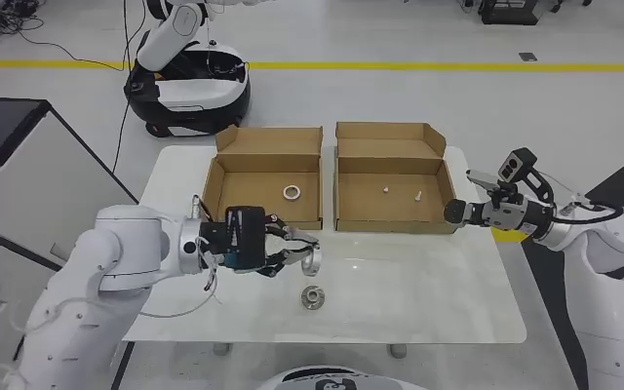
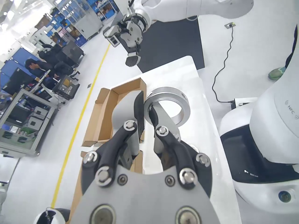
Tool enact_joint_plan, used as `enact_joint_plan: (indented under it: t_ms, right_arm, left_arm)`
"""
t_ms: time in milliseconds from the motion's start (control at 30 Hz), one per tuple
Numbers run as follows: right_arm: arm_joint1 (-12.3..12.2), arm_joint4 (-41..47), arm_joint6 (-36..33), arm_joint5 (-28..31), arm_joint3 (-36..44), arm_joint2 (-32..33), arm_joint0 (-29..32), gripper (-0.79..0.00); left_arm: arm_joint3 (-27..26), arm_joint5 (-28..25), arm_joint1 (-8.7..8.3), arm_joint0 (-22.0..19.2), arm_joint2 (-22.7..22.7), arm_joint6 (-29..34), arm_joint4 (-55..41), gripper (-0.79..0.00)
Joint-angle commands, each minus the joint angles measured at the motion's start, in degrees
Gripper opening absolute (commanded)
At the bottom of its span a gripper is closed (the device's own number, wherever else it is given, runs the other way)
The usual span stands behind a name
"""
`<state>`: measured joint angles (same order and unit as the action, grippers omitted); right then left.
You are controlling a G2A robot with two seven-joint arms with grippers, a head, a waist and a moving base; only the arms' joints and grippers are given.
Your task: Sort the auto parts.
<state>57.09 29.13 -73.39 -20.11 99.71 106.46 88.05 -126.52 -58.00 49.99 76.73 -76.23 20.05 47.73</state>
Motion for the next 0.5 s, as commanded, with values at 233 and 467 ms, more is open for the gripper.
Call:
enact_joint_plan:
  t_ms: [233, 467]
  right_arm:
    - [0.00, 0.00, 0.00, 0.00, 0.00, 0.00, 0.00, 0.000]
    - [0.00, 0.00, 0.00, 0.00, 0.00, 0.00, 0.00, 0.000]
  left_arm:
    - [3.16, 0.00, -4.08, -4.73, 3.55, -18.99, 3.51, -0.785]
    - [5.69, 0.00, -7.79, -8.92, 7.90, -37.57, 10.24, -0.785]
